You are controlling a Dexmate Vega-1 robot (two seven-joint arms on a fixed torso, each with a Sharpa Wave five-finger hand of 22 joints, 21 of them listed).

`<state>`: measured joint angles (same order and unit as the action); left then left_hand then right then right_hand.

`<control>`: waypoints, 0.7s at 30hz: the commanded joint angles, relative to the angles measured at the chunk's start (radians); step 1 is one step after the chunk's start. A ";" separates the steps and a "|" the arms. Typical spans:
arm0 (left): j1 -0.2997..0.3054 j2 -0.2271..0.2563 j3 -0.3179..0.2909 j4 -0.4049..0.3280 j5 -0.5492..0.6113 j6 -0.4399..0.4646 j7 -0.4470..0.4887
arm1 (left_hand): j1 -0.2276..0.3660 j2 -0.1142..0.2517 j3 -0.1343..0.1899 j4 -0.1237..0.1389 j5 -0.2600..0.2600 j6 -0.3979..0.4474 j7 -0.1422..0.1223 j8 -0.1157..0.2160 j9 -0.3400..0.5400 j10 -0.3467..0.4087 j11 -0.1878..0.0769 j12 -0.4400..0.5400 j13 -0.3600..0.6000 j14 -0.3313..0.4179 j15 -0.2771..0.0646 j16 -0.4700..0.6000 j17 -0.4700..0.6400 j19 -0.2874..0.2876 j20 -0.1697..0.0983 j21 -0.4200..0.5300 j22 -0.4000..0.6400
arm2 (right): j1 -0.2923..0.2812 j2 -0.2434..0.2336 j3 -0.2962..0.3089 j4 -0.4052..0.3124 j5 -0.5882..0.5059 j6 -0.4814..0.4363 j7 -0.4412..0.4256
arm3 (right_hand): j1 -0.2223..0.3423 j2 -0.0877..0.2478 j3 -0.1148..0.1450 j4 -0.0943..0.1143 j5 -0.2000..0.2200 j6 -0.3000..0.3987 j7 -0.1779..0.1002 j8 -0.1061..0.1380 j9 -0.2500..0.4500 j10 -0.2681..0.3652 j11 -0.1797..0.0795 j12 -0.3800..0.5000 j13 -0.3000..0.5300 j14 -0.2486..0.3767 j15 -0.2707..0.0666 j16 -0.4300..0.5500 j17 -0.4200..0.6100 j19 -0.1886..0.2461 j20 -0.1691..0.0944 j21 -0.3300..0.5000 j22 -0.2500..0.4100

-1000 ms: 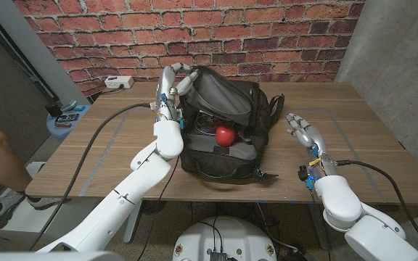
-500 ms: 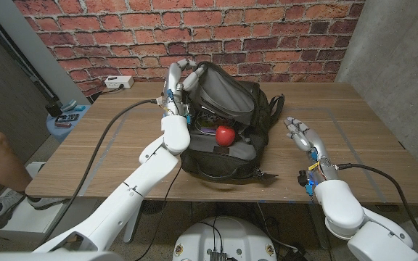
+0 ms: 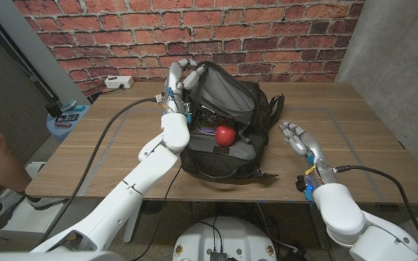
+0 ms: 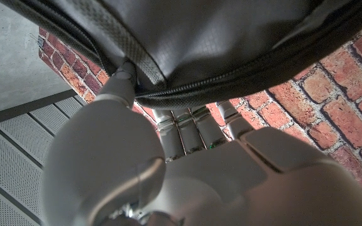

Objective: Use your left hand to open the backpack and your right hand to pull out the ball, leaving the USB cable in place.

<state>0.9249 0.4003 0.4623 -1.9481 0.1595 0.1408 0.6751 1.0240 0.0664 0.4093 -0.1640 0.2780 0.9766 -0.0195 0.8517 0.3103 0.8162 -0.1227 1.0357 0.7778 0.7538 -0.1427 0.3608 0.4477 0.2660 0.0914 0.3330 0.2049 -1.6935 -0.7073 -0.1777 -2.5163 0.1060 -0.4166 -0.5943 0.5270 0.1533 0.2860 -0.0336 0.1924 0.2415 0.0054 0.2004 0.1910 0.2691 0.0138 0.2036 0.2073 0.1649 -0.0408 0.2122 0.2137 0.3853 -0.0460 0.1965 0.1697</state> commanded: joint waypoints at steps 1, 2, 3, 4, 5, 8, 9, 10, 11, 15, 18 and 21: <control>0.010 0.031 -0.023 -0.047 -0.043 0.046 -0.034 | 0.006 0.016 0.003 0.004 0.006 0.002 -0.004 0.003 0.000 -0.005 -0.002 0.006 0.001 -0.002 0.002 -0.002 0.004 -0.002 0.004 0.005 0.003 | -0.017 -0.012 -0.017 -0.069 -0.008 -0.094 -0.003 | 0.014 0.004 0.001 -0.010 -0.002 0.010 -0.003 0.005 0.002 0.008 -0.003 0.007 0.003 0.011 0.002 0.007 0.004 0.012 -0.022 0.000 0.002; 0.010 0.034 -0.025 -0.051 -0.047 0.050 -0.038 | 0.006 0.019 0.003 0.005 0.006 -0.001 -0.002 0.002 0.001 -0.007 0.000 0.006 0.002 -0.003 0.004 -0.003 0.005 -0.002 0.005 0.005 0.003 | -0.018 -0.013 -0.018 -0.073 -0.007 -0.098 -0.003 | 0.014 0.004 0.001 -0.010 -0.002 0.010 -0.003 0.005 0.002 0.008 -0.002 0.006 0.003 0.011 0.001 0.007 0.004 0.012 -0.022 -0.001 0.002; 0.008 0.036 -0.027 -0.053 -0.050 0.050 -0.040 | 0.006 0.016 0.003 0.004 0.006 0.000 -0.003 0.003 0.000 -0.006 -0.004 0.006 0.000 -0.002 0.002 -0.003 0.005 -0.002 0.004 0.005 0.003 | -0.020 -0.014 -0.019 -0.077 -0.007 -0.101 -0.003 | 0.015 0.004 0.001 -0.010 -0.002 0.010 -0.003 0.005 0.002 0.008 -0.002 0.007 0.003 0.012 0.001 0.008 0.004 0.012 -0.022 -0.001 0.002; 0.007 0.038 -0.028 -0.056 -0.053 0.053 -0.043 | 0.005 0.017 0.003 0.005 0.006 0.000 -0.003 0.002 0.000 -0.006 -0.003 0.006 -0.001 -0.002 0.002 -0.004 0.004 -0.003 0.004 0.005 0.003 | -0.021 -0.016 -0.019 -0.082 -0.007 -0.107 -0.002 | 0.015 0.004 0.001 -0.011 -0.002 0.010 -0.003 0.005 0.002 0.008 -0.002 0.006 0.003 0.012 0.002 0.008 0.004 0.012 -0.021 -0.001 0.002; 0.006 0.040 -0.031 -0.061 -0.060 0.058 -0.049 | 0.004 0.018 0.003 0.005 0.006 -0.002 -0.003 0.003 0.001 -0.009 -0.003 0.006 -0.001 -0.003 0.003 -0.005 0.005 -0.004 0.006 0.005 0.003 | -0.022 -0.019 -0.019 -0.089 -0.004 -0.114 0.000 | 0.016 0.003 0.002 -0.013 -0.002 0.010 -0.003 0.004 0.002 0.009 0.001 0.007 0.004 0.012 0.002 0.008 0.004 0.013 -0.021 -0.001 0.002; 0.001 0.043 -0.037 -0.072 -0.083 0.072 -0.065 | 0.005 0.018 0.003 0.005 0.007 -0.002 -0.002 0.002 0.001 -0.010 -0.003 0.005 -0.003 -0.003 0.002 -0.005 0.006 -0.005 0.007 0.005 0.003 | -0.025 -0.026 -0.020 -0.111 -0.001 -0.138 0.004 | 0.018 0.003 0.002 -0.015 -0.002 0.010 -0.003 0.004 0.002 0.008 -0.004 0.007 0.004 0.013 0.000 0.008 0.004 0.013 -0.022 0.000 0.002; -0.001 0.044 -0.039 -0.075 -0.090 0.076 -0.070 | 0.005 0.018 0.003 0.005 0.007 -0.001 -0.002 0.002 0.000 -0.011 0.001 0.006 -0.003 -0.003 0.003 -0.006 0.006 -0.006 0.007 0.005 0.003 | -0.026 -0.029 -0.022 -0.118 -0.003 -0.147 0.002 | 0.018 0.003 0.002 -0.016 -0.002 0.011 -0.003 0.005 0.003 0.009 -0.004 0.007 0.004 0.013 0.001 0.009 0.004 0.013 -0.022 0.000 0.002; -0.003 0.046 -0.040 -0.077 -0.095 0.080 -0.074 | 0.006 0.019 0.004 0.005 0.007 -0.002 -0.002 0.002 0.000 -0.013 0.001 0.006 -0.002 -0.004 0.004 -0.007 0.006 -0.006 0.008 0.005 0.003 | -0.028 -0.031 -0.023 -0.126 -0.003 -0.155 0.002 | 0.019 0.003 0.002 -0.017 -0.002 0.011 -0.004 0.005 0.003 0.009 -0.005 0.007 0.004 0.013 0.001 0.009 0.004 0.014 -0.022 0.000 0.002; -0.005 0.048 -0.041 -0.080 -0.101 0.084 -0.078 | 0.005 0.018 0.004 0.005 0.007 -0.003 -0.002 0.002 0.001 -0.013 0.002 0.006 -0.003 -0.004 0.003 -0.007 0.007 -0.006 0.008 0.005 0.003 | -0.030 -0.033 -0.023 -0.132 -0.003 -0.161 0.001 | 0.019 0.003 0.002 -0.017 -0.002 0.011 -0.004 0.005 0.003 0.009 -0.005 0.007 0.004 0.013 0.001 0.009 0.004 0.014 -0.022 0.000 0.002; -0.013 0.053 -0.043 -0.087 -0.124 0.094 -0.094 | 0.006 0.022 0.004 0.006 0.008 -0.008 -0.001 0.003 0.005 -0.012 0.002 0.009 -0.002 -0.009 0.008 -0.009 0.010 -0.009 0.011 0.004 0.003 | -0.039 -0.040 -0.021 -0.156 0.000 -0.182 0.001 | 0.021 0.003 0.003 -0.019 -0.002 0.013 -0.005 0.005 0.003 0.011 -0.006 0.007 0.004 0.014 0.001 0.009 0.004 0.016 -0.021 0.000 0.002; -0.018 0.058 -0.042 -0.091 -0.134 0.098 -0.099 | 0.007 0.020 0.004 0.004 0.008 -0.006 -0.002 0.003 0.003 -0.011 0.001 0.010 -0.003 -0.007 0.005 -0.010 0.010 -0.008 0.009 0.005 0.003 | -0.042 -0.045 -0.023 -0.172 0.005 -0.194 0.005 | 0.022 0.003 0.003 -0.021 -0.003 0.015 -0.004 0.006 0.003 0.012 -0.006 0.008 0.004 0.016 0.000 0.010 0.004 0.017 -0.020 0.001 0.002; -0.023 0.062 -0.044 -0.096 -0.145 0.101 -0.106 | 0.006 0.019 0.004 0.004 0.008 -0.005 -0.002 0.004 0.003 -0.007 0.000 0.009 -0.008 -0.006 0.005 -0.010 0.012 -0.008 0.009 0.005 0.003 | -0.044 -0.047 -0.028 -0.190 0.013 -0.208 0.007 | 0.024 0.003 0.003 -0.024 -0.003 0.018 -0.003 0.007 0.003 0.016 -0.003 0.009 0.005 0.021 0.001 0.012 0.004 0.020 -0.018 0.002 0.002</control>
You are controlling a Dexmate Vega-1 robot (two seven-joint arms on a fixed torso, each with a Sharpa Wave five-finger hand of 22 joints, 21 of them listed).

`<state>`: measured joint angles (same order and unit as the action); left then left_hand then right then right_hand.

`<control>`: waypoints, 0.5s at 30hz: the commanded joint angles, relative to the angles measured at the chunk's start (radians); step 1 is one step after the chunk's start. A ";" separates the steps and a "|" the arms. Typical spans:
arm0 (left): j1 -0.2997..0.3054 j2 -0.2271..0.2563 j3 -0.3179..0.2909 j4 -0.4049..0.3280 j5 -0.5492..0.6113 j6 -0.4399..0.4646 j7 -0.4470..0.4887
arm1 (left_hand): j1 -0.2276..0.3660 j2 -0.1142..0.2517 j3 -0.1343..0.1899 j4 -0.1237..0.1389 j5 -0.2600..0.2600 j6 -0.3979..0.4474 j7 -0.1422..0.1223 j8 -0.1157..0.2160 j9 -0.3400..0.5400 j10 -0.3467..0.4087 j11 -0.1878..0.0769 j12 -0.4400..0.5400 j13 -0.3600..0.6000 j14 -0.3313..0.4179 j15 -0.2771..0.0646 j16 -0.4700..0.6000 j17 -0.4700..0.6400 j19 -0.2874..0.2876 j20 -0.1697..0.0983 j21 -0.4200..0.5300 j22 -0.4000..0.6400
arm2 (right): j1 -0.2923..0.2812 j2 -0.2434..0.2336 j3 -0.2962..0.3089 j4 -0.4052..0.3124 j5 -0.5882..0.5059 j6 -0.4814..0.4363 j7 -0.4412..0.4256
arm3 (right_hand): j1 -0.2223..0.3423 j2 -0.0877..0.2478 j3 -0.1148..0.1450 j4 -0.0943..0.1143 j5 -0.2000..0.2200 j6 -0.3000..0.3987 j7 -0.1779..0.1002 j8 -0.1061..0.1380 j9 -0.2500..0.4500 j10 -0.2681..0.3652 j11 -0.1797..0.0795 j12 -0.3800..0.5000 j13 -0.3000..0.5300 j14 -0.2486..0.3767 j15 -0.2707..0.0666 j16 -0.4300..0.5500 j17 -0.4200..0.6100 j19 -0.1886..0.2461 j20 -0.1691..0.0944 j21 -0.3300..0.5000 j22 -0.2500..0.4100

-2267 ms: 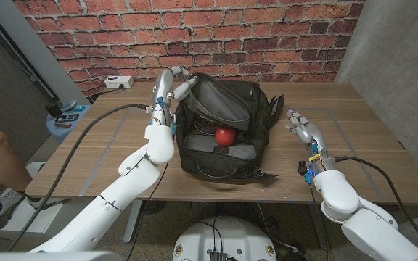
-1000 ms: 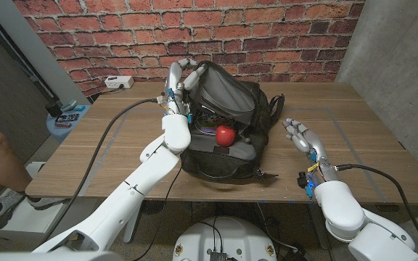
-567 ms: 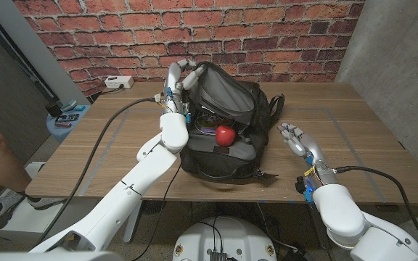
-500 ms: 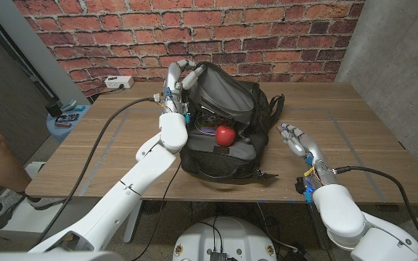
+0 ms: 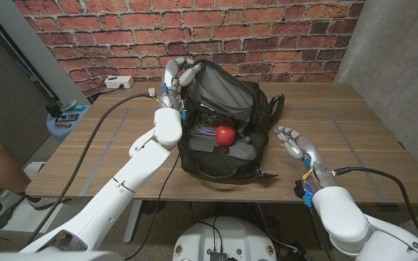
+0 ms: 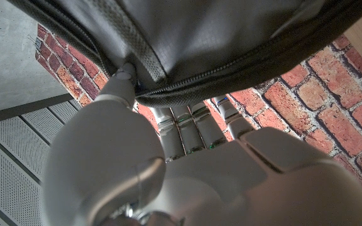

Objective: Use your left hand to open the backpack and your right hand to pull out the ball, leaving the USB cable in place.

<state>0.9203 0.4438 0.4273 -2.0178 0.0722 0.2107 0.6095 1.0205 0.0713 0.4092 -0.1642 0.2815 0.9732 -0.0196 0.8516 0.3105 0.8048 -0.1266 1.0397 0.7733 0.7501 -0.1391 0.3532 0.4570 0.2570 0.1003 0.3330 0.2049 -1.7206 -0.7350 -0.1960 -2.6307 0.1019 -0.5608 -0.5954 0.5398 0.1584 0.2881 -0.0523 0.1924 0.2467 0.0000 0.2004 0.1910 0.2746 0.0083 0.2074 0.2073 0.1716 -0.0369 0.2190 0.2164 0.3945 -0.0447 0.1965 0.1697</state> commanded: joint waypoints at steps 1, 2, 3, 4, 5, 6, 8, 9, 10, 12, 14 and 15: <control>-0.020 0.021 -0.009 -0.027 -0.060 0.033 -0.042 | 0.009 0.014 0.004 0.004 0.005 -0.002 -0.001 0.003 0.002 0.001 0.003 0.006 -0.002 -0.002 0.001 -0.004 0.002 0.000 0.000 0.005 0.002 | -0.018 -0.019 -0.010 -0.081 0.020 -0.067 0.009 | 0.012 -0.001 0.001 -0.006 -0.003 0.016 0.002 0.008 0.003 0.013 0.001 0.006 0.005 0.016 -0.004 0.006 0.001 0.012 -0.020 0.002 0.002; -0.021 0.022 -0.008 -0.028 -0.061 0.033 -0.041 | 0.009 0.014 0.004 0.004 0.005 -0.002 -0.002 0.003 0.003 0.001 0.002 0.007 -0.001 -0.001 0.003 -0.004 0.002 0.000 0.000 0.005 0.002 | -0.018 -0.020 -0.010 -0.082 0.021 -0.067 0.008 | 0.013 -0.001 0.002 -0.008 -0.003 0.020 0.003 0.009 0.003 0.015 0.002 0.007 0.005 0.018 -0.004 0.007 0.001 0.014 -0.019 0.003 0.002; -0.024 0.023 -0.009 -0.029 -0.066 0.036 -0.044 | 0.009 0.014 0.004 0.004 0.005 -0.001 -0.002 0.003 0.002 0.001 0.002 0.007 -0.001 -0.001 0.002 -0.004 0.002 0.000 0.000 0.005 0.002 | -0.016 -0.024 -0.010 -0.091 0.028 -0.078 0.015 | 0.015 -0.001 0.002 -0.010 -0.003 0.028 0.002 0.012 0.003 0.019 0.001 0.009 0.005 0.022 -0.007 0.009 0.002 0.016 -0.019 0.003 0.002; -0.025 0.024 -0.010 -0.029 -0.070 0.037 -0.046 | 0.009 0.014 0.005 0.004 0.005 -0.003 -0.002 0.003 0.002 -0.001 0.002 0.008 0.000 -0.002 0.003 -0.005 0.002 -0.001 0.001 0.005 0.002 | -0.014 -0.026 -0.012 -0.097 0.030 -0.087 0.016 | 0.017 -0.001 0.003 -0.013 -0.003 0.032 0.002 0.013 0.003 0.023 0.000 0.010 0.005 0.025 -0.006 0.010 0.001 0.018 -0.019 0.004 0.002; -0.025 0.025 -0.009 -0.029 -0.071 0.037 -0.046 | 0.010 0.018 0.006 0.005 0.005 -0.006 0.000 0.003 0.004 -0.004 0.004 0.007 0.000 -0.004 0.005 -0.006 0.003 -0.002 0.003 0.005 0.002 | -0.014 -0.027 -0.013 -0.097 0.031 -0.088 0.015 | 0.018 -0.001 0.003 -0.014 -0.003 0.034 0.002 0.014 0.003 0.024 -0.001 0.010 0.005 0.026 -0.006 0.010 0.001 0.019 -0.018 0.004 0.002; -0.027 0.026 -0.011 -0.031 -0.079 0.042 -0.051 | 0.009 0.017 0.005 0.005 0.005 -0.005 -0.003 0.004 0.005 -0.004 0.003 0.009 0.002 -0.001 0.003 -0.005 0.003 -0.001 0.002 0.005 0.002 | -0.010 -0.032 -0.016 -0.105 0.035 -0.098 0.020 | 0.019 -0.002 0.003 -0.016 -0.004 0.036 0.002 0.014 0.003 0.026 -0.002 0.011 0.005 0.031 -0.007 0.012 0.001 0.020 -0.018 0.004 0.002; -0.028 0.028 -0.013 -0.033 -0.090 0.045 -0.056 | 0.008 0.015 0.004 0.005 0.005 -0.002 -0.004 0.005 0.004 -0.002 0.003 0.009 0.000 -0.001 0.002 -0.006 0.004 -0.001 0.001 0.005 0.002 | 0.001 -0.035 -0.026 -0.114 0.041 -0.119 0.021 | 0.022 -0.003 0.004 -0.020 -0.004 0.042 0.003 0.016 0.003 0.031 -0.002 0.012 0.006 0.038 -0.007 0.015 0.001 0.025 -0.017 0.006 0.002; -0.029 0.029 -0.014 -0.033 -0.094 0.046 -0.057 | 0.007 0.016 0.005 0.006 0.006 -0.003 0.000 0.004 0.003 -0.003 0.004 0.009 0.000 -0.002 0.002 -0.007 0.004 -0.002 0.001 0.005 0.002 | 0.007 -0.035 -0.033 -0.118 0.043 -0.130 0.019 | 0.026 -0.005 0.004 -0.025 -0.004 0.046 0.002 0.017 0.003 0.040 -0.005 0.015 0.006 0.041 -0.007 0.015 0.000 0.030 -0.015 0.007 0.002; -0.030 0.030 -0.014 -0.033 -0.098 0.047 -0.058 | 0.009 0.019 0.006 0.006 0.006 -0.008 0.001 0.003 0.005 -0.007 0.005 0.009 0.001 -0.004 0.005 -0.008 0.005 -0.003 0.003 0.005 0.002 | 0.011 -0.036 -0.037 -0.122 0.047 -0.137 0.020 | 0.028 -0.005 0.005 -0.028 -0.004 0.055 0.001 0.020 0.004 0.046 -0.006 0.017 0.006 0.046 -0.008 0.017 0.000 0.033 -0.014 0.008 0.002; -0.031 0.032 -0.016 -0.030 -0.105 0.043 -0.058 | 0.007 0.015 0.004 0.005 0.006 -0.005 -0.001 0.005 0.005 -0.004 0.004 0.011 -0.001 -0.002 0.003 -0.009 0.006 -0.002 0.001 0.005 0.002 | 0.021 -0.037 -0.049 -0.127 0.049 -0.147 0.015 | 0.038 -0.005 0.008 -0.037 -0.004 0.064 0.000 0.022 0.004 0.056 -0.004 0.020 0.007 0.054 -0.010 0.020 -0.001 0.045 -0.016 0.011 0.002; -0.033 0.032 -0.017 -0.028 -0.113 0.042 -0.059 | 0.008 0.019 0.006 0.006 0.007 -0.010 0.000 0.002 0.004 -0.010 0.006 0.011 0.001 -0.005 0.005 -0.011 0.007 -0.004 0.004 0.005 0.002 | 0.031 -0.036 -0.060 -0.128 0.053 -0.151 0.010 | 0.049 -0.005 0.012 -0.048 -0.004 0.073 0.003 0.023 0.004 0.065 0.004 0.022 0.007 0.068 -0.012 0.024 -0.001 0.060 -0.015 0.015 0.001; -0.033 0.033 -0.018 -0.026 -0.118 0.040 -0.061 | 0.009 0.020 0.007 0.005 0.007 -0.011 0.000 0.003 0.006 -0.011 0.008 0.011 0.001 -0.006 0.006 -0.011 0.007 -0.005 0.004 0.005 0.002 | 0.038 -0.037 -0.068 -0.129 0.052 -0.157 0.007 | 0.053 -0.004 0.013 -0.051 -0.004 0.078 0.002 0.025 0.004 0.069 0.003 0.023 0.007 0.070 -0.012 0.025 -0.002 0.063 -0.014 0.015 0.001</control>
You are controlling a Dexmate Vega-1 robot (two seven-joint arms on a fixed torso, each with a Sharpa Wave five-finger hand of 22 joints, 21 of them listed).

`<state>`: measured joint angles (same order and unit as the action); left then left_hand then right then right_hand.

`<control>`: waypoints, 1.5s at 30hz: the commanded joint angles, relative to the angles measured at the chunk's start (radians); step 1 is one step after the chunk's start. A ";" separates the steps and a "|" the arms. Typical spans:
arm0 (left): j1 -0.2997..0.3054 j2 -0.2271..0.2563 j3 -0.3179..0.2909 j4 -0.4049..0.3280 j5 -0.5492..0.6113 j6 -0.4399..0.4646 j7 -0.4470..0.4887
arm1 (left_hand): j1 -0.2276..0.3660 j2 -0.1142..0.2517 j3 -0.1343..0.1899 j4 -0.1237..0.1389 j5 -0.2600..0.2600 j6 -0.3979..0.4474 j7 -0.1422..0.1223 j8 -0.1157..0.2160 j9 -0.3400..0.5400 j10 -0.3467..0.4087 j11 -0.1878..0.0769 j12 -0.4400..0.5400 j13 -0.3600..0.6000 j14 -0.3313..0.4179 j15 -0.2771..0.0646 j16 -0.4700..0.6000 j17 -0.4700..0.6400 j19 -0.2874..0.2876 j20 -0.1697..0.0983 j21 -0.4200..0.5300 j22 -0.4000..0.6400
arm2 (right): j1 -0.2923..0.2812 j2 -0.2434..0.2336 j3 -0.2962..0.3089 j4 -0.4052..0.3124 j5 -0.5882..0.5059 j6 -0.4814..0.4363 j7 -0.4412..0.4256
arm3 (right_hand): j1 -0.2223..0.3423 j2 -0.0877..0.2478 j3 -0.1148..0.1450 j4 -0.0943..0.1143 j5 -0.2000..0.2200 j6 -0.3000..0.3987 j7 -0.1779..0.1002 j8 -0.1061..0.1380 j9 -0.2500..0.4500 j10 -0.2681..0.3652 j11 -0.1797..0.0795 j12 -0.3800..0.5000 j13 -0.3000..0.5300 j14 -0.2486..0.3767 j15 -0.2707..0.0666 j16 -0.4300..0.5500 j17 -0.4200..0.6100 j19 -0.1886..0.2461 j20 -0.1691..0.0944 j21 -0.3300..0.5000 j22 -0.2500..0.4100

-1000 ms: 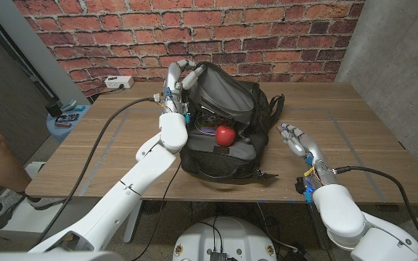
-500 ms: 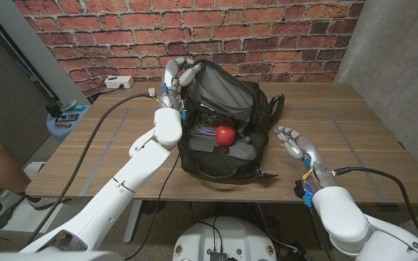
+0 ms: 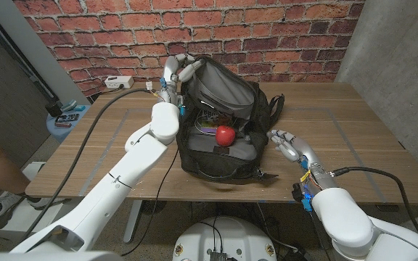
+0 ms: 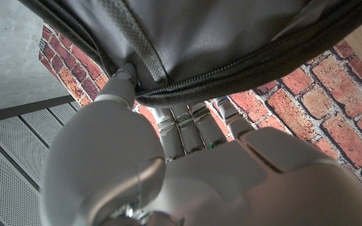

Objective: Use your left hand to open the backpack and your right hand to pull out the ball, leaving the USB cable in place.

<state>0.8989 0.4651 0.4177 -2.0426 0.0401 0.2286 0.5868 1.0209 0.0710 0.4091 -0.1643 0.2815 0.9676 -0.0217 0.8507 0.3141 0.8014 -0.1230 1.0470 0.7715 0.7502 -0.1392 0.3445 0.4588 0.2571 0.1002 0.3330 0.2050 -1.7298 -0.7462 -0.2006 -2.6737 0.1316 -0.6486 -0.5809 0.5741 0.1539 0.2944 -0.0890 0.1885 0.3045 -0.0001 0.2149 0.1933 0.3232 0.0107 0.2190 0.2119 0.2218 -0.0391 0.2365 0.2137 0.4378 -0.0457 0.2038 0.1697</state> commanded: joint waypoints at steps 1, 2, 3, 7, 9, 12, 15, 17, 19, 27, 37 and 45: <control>-0.012 0.012 -0.009 0.000 -0.091 0.023 -0.039 | 0.008 0.020 0.006 0.006 0.007 -0.005 0.002 0.006 0.004 -0.004 0.003 0.006 0.003 -0.005 0.005 -0.003 0.006 -0.004 0.003 0.005 0.002 | 0.056 -0.028 -0.074 -0.088 0.020 -0.080 -0.012 | 0.022 0.000 0.008 -0.018 -0.001 0.025 0.001 0.011 0.002 0.024 0.002 0.012 0.003 0.023 -0.010 0.008 0.001 0.020 -0.013 0.007 0.001; -0.012 0.013 -0.010 0.002 -0.095 0.022 -0.040 | 0.009 0.024 0.008 0.006 0.008 -0.013 0.004 0.005 0.008 -0.012 0.007 0.006 0.005 -0.009 0.009 -0.005 0.007 -0.007 0.009 0.005 0.002 | 0.065 -0.030 -0.084 -0.091 0.018 -0.089 -0.015 | 0.024 0.001 0.009 -0.020 -0.001 0.027 0.000 0.012 0.002 0.028 0.000 0.013 0.003 0.025 -0.012 0.009 0.001 0.020 -0.013 0.007 0.001; -0.013 0.013 -0.010 0.003 -0.098 0.021 -0.040 | 0.009 0.021 0.007 0.005 0.007 -0.009 0.003 0.007 0.009 -0.009 0.005 0.008 0.006 -0.007 0.007 -0.004 0.008 -0.006 0.005 0.005 0.002 | 0.073 -0.032 -0.093 -0.093 0.017 -0.097 -0.019 | 0.027 0.001 0.010 -0.023 -0.001 0.031 -0.002 0.013 0.002 0.030 -0.003 0.014 0.003 0.027 -0.012 0.010 0.001 0.023 -0.013 0.007 0.001; -0.015 0.016 -0.011 0.010 -0.109 0.013 -0.041 | 0.007 0.021 0.006 0.005 0.007 -0.007 0.004 0.006 0.005 -0.008 0.006 0.009 0.003 -0.005 0.007 -0.005 0.010 -0.006 0.005 0.006 0.002 | 0.107 -0.044 -0.134 -0.104 0.000 -0.134 -0.037 | 0.043 0.000 0.015 -0.036 -0.002 0.045 -0.011 0.015 0.002 0.045 -0.008 0.017 0.004 0.035 -0.020 0.012 0.000 0.022 -0.013 0.004 0.001; -0.015 0.017 -0.012 0.013 -0.116 0.008 -0.042 | 0.008 0.020 0.006 0.004 0.008 -0.007 0.003 0.007 0.006 -0.006 0.006 0.008 -0.002 -0.005 0.006 -0.006 0.011 -0.006 0.005 0.006 0.002 | 0.128 -0.052 -0.157 -0.110 -0.013 -0.155 -0.047 | 0.055 -0.001 0.018 -0.045 -0.002 0.056 -0.014 0.018 0.002 0.054 -0.015 0.019 0.004 0.041 -0.023 0.013 0.000 0.026 -0.015 0.004 0.001; -0.016 0.019 -0.014 0.017 -0.125 0.002 -0.043 | 0.007 0.018 0.006 0.004 0.008 -0.003 0.003 0.007 0.003 -0.005 0.005 0.012 0.000 -0.001 0.004 -0.007 0.011 -0.006 0.003 0.007 0.002 | 0.170 -0.065 -0.207 -0.122 -0.041 -0.203 -0.064 | 0.070 -0.001 0.023 -0.056 -0.003 0.071 -0.019 0.022 0.002 0.069 -0.022 0.023 0.005 0.051 -0.029 0.016 -0.001 0.033 -0.017 0.004 0.001; -0.017 0.020 -0.015 0.019 -0.133 -0.005 -0.044 | 0.008 0.018 0.006 0.003 0.008 -0.003 0.002 0.007 0.004 -0.004 0.005 0.011 -0.002 -0.001 0.005 -0.008 0.011 -0.006 0.003 0.007 0.002 | 0.233 -0.080 -0.277 -0.142 -0.080 -0.285 -0.077 | 0.102 0.002 0.034 -0.072 -0.005 0.087 -0.026 0.023 0.003 0.085 -0.032 0.025 0.005 0.080 -0.038 0.028 0.002 0.054 -0.026 0.009 0.002; -0.017 0.020 -0.016 0.021 -0.141 -0.009 -0.045 | 0.009 0.020 0.007 0.003 0.008 -0.006 0.003 0.007 0.004 -0.008 0.005 0.013 0.000 -0.003 0.005 -0.009 0.014 -0.007 0.004 0.007 0.002 | 0.281 -0.088 -0.325 -0.155 -0.101 -0.346 -0.081 | 0.126 0.001 0.041 -0.082 -0.007 0.106 -0.023 0.027 0.003 0.105 -0.035 0.029 0.006 0.099 -0.031 0.036 0.004 0.075 -0.017 0.015 0.004; -0.016 0.019 -0.017 0.023 -0.146 -0.013 -0.044 | 0.009 0.020 0.006 0.003 0.008 -0.005 0.003 0.007 0.005 -0.008 0.004 0.014 0.000 -0.002 0.006 -0.009 0.015 -0.006 0.004 0.008 0.002 | 0.322 -0.091 -0.369 -0.163 -0.120 -0.390 -0.085 | 0.145 -0.002 0.046 -0.088 -0.008 0.111 -0.026 0.027 0.003 0.113 -0.039 0.029 0.006 0.105 -0.033 0.038 0.004 0.091 -0.018 0.020 0.004; -0.014 0.017 -0.022 0.030 -0.173 -0.025 -0.045 | 0.008 0.021 0.008 0.004 0.009 -0.009 0.004 0.008 0.007 -0.015 0.006 0.017 0.002 -0.004 0.007 -0.015 0.017 -0.008 0.006 0.008 0.002 | 0.482 -0.111 -0.535 -0.170 -0.180 -0.508 -0.081 | 0.182 -0.013 0.051 -0.093 -0.009 0.125 -0.028 0.027 0.003 0.131 -0.040 0.031 0.006 0.133 -0.040 0.050 0.007 0.115 -0.018 0.026 0.006; -0.008 0.023 -0.031 0.023 -0.195 -0.029 -0.042 | 0.008 0.025 0.008 0.004 0.009 -0.017 0.005 0.009 0.011 -0.021 0.010 0.021 0.000 -0.006 0.009 -0.019 0.025 -0.011 0.010 0.009 0.002 | 0.558 -0.131 -0.629 -0.155 -0.224 -0.518 -0.079 | 0.213 -0.026 0.051 -0.094 -0.011 0.140 -0.035 0.028 0.004 0.147 -0.050 0.031 0.006 0.159 -0.046 0.064 0.013 0.136 -0.013 0.031 0.009; -0.004 0.029 -0.039 0.022 -0.219 -0.033 -0.048 | 0.009 0.026 0.008 0.004 0.010 -0.018 0.006 0.011 0.014 -0.024 0.009 0.021 -0.002 -0.006 0.010 -0.021 0.028 -0.013 0.011 0.009 0.002 | 0.647 -0.127 -0.753 -0.140 -0.303 -0.558 -0.076 | 0.233 -0.033 0.051 -0.094 -0.011 0.146 -0.043 0.027 0.004 0.159 -0.060 0.031 0.006 0.176 -0.051 0.074 0.018 0.144 -0.013 0.034 0.011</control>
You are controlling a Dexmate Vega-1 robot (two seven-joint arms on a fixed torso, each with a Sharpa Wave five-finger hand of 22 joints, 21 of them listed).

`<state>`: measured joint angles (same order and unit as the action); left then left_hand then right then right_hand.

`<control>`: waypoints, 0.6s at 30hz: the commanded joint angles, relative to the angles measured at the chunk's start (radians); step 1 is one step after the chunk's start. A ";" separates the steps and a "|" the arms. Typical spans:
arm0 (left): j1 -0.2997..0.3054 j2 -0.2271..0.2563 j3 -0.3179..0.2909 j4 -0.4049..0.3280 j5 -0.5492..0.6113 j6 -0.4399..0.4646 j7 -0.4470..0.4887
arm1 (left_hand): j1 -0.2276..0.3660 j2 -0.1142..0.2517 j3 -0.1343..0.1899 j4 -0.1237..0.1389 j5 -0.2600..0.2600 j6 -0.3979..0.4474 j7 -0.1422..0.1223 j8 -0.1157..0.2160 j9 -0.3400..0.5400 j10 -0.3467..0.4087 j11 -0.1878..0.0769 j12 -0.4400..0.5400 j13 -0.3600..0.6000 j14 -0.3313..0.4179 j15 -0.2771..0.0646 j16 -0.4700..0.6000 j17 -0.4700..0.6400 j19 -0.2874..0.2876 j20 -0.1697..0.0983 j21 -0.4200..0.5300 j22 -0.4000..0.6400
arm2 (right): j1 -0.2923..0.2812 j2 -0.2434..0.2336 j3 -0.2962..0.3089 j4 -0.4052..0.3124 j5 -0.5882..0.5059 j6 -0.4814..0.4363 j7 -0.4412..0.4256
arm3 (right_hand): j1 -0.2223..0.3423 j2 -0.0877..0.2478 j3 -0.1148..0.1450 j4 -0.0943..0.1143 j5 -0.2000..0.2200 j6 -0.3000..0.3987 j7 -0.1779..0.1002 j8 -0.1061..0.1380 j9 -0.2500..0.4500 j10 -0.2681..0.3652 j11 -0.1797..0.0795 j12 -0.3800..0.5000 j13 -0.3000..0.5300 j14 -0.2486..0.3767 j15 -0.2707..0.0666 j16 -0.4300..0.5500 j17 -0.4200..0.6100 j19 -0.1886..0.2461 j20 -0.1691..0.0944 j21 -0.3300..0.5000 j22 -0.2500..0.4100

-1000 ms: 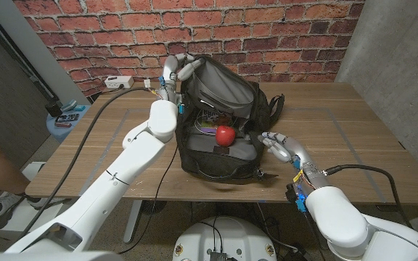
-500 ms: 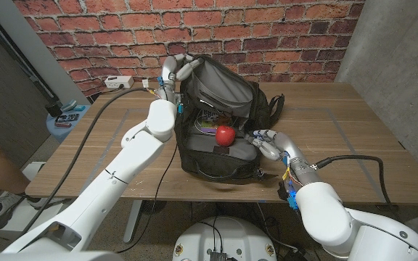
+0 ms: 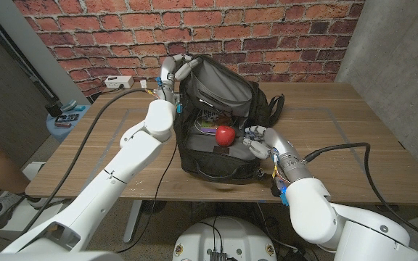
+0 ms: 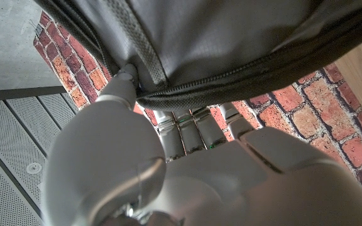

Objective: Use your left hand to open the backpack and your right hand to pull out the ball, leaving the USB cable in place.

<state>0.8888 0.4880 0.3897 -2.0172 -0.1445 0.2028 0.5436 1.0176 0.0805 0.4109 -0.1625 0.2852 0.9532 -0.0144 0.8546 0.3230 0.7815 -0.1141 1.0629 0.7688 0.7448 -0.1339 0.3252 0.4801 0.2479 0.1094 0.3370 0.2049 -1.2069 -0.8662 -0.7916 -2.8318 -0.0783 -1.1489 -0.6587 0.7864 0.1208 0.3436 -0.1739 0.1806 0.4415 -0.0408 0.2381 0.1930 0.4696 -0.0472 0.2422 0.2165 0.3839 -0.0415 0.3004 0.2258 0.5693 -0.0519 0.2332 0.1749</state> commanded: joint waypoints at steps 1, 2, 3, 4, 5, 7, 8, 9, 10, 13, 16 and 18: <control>0.009 0.005 -0.014 -0.003 -0.040 -0.011 -0.005 | 0.012 0.016 0.006 0.002 0.006 -0.003 -0.001 0.007 0.004 -0.004 0.000 0.005 0.000 -0.001 0.005 -0.002 0.006 -0.004 0.002 0.005 0.002 | 0.146 -0.007 -0.187 0.023 -0.107 -0.067 0.008 | 0.027 -0.001 0.002 -0.010 -0.003 0.011 -0.007 0.004 0.004 0.015 -0.004 0.008 0.001 0.016 -0.049 0.011 0.006 0.014 -0.006 0.005 0.006; 0.010 0.006 -0.015 -0.004 -0.044 -0.011 -0.007 | 0.012 0.016 0.006 0.002 0.006 -0.005 -0.002 0.007 0.005 -0.003 0.000 0.005 0.000 -0.001 0.004 -0.003 0.006 -0.004 0.001 0.005 0.002 | 0.155 -0.008 -0.199 0.026 -0.117 -0.066 0.009 | 0.031 -0.002 0.002 -0.011 -0.003 0.011 -0.008 0.004 0.004 0.016 -0.005 0.008 0.001 0.017 -0.050 0.012 0.007 0.015 -0.005 0.005 0.006; 0.011 0.006 -0.017 -0.004 -0.047 -0.013 -0.006 | 0.012 0.016 0.006 0.002 0.006 -0.005 -0.002 0.007 0.006 -0.004 -0.001 0.005 0.000 -0.002 0.005 -0.003 0.007 -0.004 0.001 0.005 0.002 | 0.166 -0.011 -0.213 0.029 -0.128 -0.067 0.012 | 0.033 -0.003 0.003 -0.011 -0.003 0.012 -0.010 0.004 0.004 0.017 -0.006 0.008 0.001 0.018 -0.050 0.013 0.007 0.016 -0.005 0.005 0.006; 0.012 0.006 -0.017 -0.004 -0.048 -0.014 -0.005 | 0.011 0.014 0.006 0.002 0.006 -0.003 -0.002 0.007 0.004 -0.002 -0.001 0.006 -0.002 0.000 0.004 -0.004 0.006 -0.004 -0.001 0.006 0.002 | 0.179 -0.015 -0.230 0.033 -0.142 -0.067 0.015 | 0.037 -0.005 0.002 -0.011 -0.002 0.013 -0.011 0.003 0.004 0.019 -0.010 0.008 0.001 0.020 -0.052 0.014 0.008 0.018 -0.004 0.006 0.007; 0.013 0.007 -0.017 -0.004 -0.050 -0.016 -0.005 | 0.011 0.014 0.006 0.002 0.006 -0.002 -0.002 0.007 0.003 -0.001 -0.001 0.006 -0.002 -0.001 0.004 -0.003 0.007 -0.004 0.000 0.006 0.002 | 0.194 -0.014 -0.249 0.037 -0.157 -0.073 0.019 | 0.040 -0.006 0.002 -0.011 -0.003 0.014 -0.013 0.004 0.004 0.022 -0.012 0.009 0.001 0.022 -0.054 0.016 0.009 0.018 -0.004 0.006 0.007; 0.014 0.008 -0.018 -0.006 -0.053 -0.017 -0.004 | 0.011 0.016 0.006 0.003 0.006 -0.005 -0.001 0.007 0.005 -0.004 -0.001 0.008 0.001 -0.002 0.006 -0.004 0.009 -0.004 0.001 0.006 0.002 | 0.218 -0.011 -0.277 0.046 -0.180 -0.082 0.029 | 0.046 -0.009 0.002 -0.012 -0.002 0.015 -0.014 0.003 0.004 0.026 -0.015 0.009 0.001 0.025 -0.054 0.017 0.010 0.021 -0.003 0.007 0.007; 0.015 0.008 -0.019 -0.006 -0.055 -0.018 -0.004 | 0.011 0.016 0.007 0.002 0.006 -0.005 -0.002 0.008 0.005 -0.003 -0.001 0.007 0.000 -0.001 0.006 -0.005 0.008 -0.005 0.000 0.006 0.002 | 0.232 -0.017 -0.291 0.050 -0.191 -0.078 0.039 | 0.051 -0.012 0.002 -0.013 -0.002 0.017 -0.018 0.003 0.004 0.028 -0.018 0.009 0.001 0.025 -0.054 0.018 0.011 0.022 -0.002 0.007 0.007; 0.016 0.008 -0.020 -0.007 -0.058 -0.019 -0.003 | 0.011 0.013 0.006 0.001 0.006 -0.001 -0.002 0.008 0.004 -0.003 -0.001 0.008 -0.001 0.001 0.005 -0.005 0.008 -0.004 -0.001 0.006 0.002 | 0.238 -0.018 -0.298 0.055 -0.199 -0.074 0.044 | 0.055 -0.014 0.002 -0.014 -0.002 0.018 -0.019 0.003 0.004 0.030 -0.020 0.009 0.001 0.026 -0.057 0.019 0.011 0.024 -0.001 0.008 0.008; 0.017 0.008 -0.021 -0.008 -0.059 -0.021 -0.002 | 0.012 0.016 0.007 0.002 0.006 -0.004 0.000 0.007 0.004 -0.003 -0.002 0.009 -0.001 -0.002 0.007 -0.006 0.009 -0.005 0.001 0.006 0.002 | 0.248 -0.025 -0.308 0.059 -0.209 -0.064 0.053 | 0.059 -0.016 0.002 -0.014 -0.002 0.018 -0.020 0.003 0.004 0.030 -0.021 0.009 0.001 0.028 -0.058 0.020 0.012 0.024 -0.001 0.008 0.008; 0.019 0.009 -0.023 -0.010 -0.061 -0.021 0.002 | 0.013 0.017 0.007 0.001 0.006 -0.004 0.000 0.008 0.005 -0.004 0.000 0.009 0.000 -0.002 0.006 -0.006 0.010 -0.006 0.001 0.006 0.002 | 0.285 -0.021 -0.358 0.070 -0.264 -0.078 0.071 | 0.068 -0.021 0.002 -0.015 -0.003 0.019 -0.020 0.003 0.004 0.031 -0.022 0.008 0.001 0.029 -0.058 0.021 0.013 0.027 0.001 0.008 0.008; 0.020 0.010 -0.028 -0.011 -0.068 -0.022 0.003 | 0.013 0.017 0.008 0.001 0.006 -0.004 0.000 0.008 0.004 -0.006 0.001 0.011 0.002 -0.001 0.006 -0.007 0.010 -0.006 0.002 0.006 0.002 | 0.339 -0.015 -0.425 0.086 -0.329 -0.096 0.102 | 0.085 -0.032 0.001 -0.017 -0.003 0.017 -0.025 0.000 0.004 0.035 -0.033 0.007 0.001 0.033 -0.065 0.024 0.015 0.028 0.002 0.008 0.008; 0.020 0.010 -0.031 -0.010 -0.072 -0.025 0.004 | 0.012 0.018 0.008 0.002 0.006 -0.005 0.000 0.008 0.005 -0.004 0.001 0.010 -0.001 -0.001 0.007 -0.007 0.011 -0.006 0.002 0.006 0.002 | 0.376 -0.008 -0.467 0.099 -0.372 -0.109 0.128 | 0.092 -0.036 0.001 -0.017 -0.003 0.019 -0.029 0.001 0.004 0.037 -0.034 0.007 0.001 0.035 -0.069 0.025 0.015 0.030 0.001 0.009 0.008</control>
<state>0.9029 0.4948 0.3715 -2.0235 -0.1942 0.1875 0.5413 1.0177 0.0804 0.4137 -0.1598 0.2823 0.9499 -0.0144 0.8549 0.3228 0.7817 -0.1139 1.0704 0.7668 0.7448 -0.1339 0.3213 0.4894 0.2445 0.1127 0.3370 0.2049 -0.9916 -0.8817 -1.0631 -2.7821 -0.2726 -1.2157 -0.6119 0.8623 0.0886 0.3422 -0.1836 0.1807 0.4584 -0.0597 0.2382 0.1930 0.4981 -0.0755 0.2421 0.2134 0.4081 -0.0482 0.3198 0.2360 0.5874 -0.0482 0.2389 0.1794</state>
